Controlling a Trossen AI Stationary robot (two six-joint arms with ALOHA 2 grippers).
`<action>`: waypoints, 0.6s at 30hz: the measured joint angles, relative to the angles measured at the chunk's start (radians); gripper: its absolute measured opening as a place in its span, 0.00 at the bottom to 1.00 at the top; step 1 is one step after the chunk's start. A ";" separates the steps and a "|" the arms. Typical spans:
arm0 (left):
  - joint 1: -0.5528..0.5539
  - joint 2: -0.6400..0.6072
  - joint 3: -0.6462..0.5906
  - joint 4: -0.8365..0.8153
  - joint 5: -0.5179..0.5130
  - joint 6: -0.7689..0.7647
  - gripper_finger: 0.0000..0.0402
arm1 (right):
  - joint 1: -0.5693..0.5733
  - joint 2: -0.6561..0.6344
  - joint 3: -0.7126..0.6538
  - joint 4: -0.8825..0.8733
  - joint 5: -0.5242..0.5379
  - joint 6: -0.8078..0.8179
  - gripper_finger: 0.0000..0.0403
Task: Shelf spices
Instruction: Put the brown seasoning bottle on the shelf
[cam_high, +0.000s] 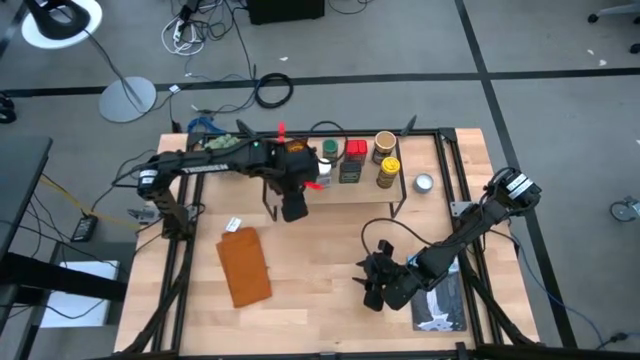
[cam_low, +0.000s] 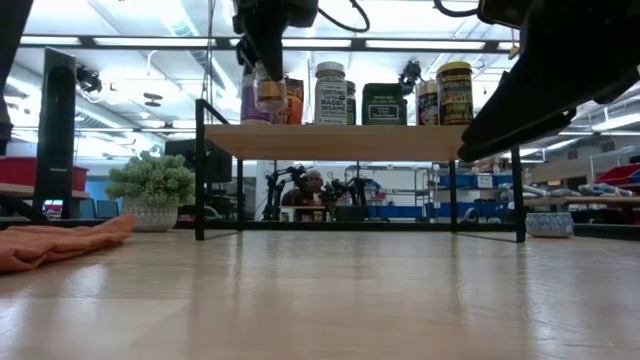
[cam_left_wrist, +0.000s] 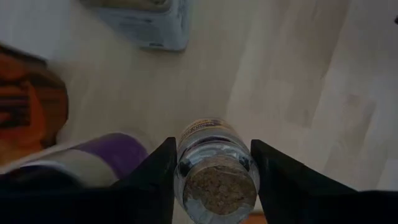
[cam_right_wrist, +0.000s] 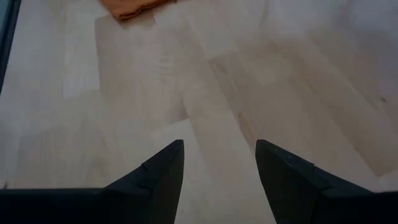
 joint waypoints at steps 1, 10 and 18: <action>0.006 0.005 0.000 0.005 0.012 0.022 0.42 | -0.001 0.000 0.000 0.001 -0.001 -0.010 0.49; 0.004 0.009 0.000 0.031 0.071 0.099 0.42 | -0.034 0.000 0.000 0.003 -0.002 -0.072 0.49; -0.025 0.008 0.000 0.037 0.086 0.186 0.42 | -0.080 0.000 0.000 0.003 -0.004 -0.153 0.49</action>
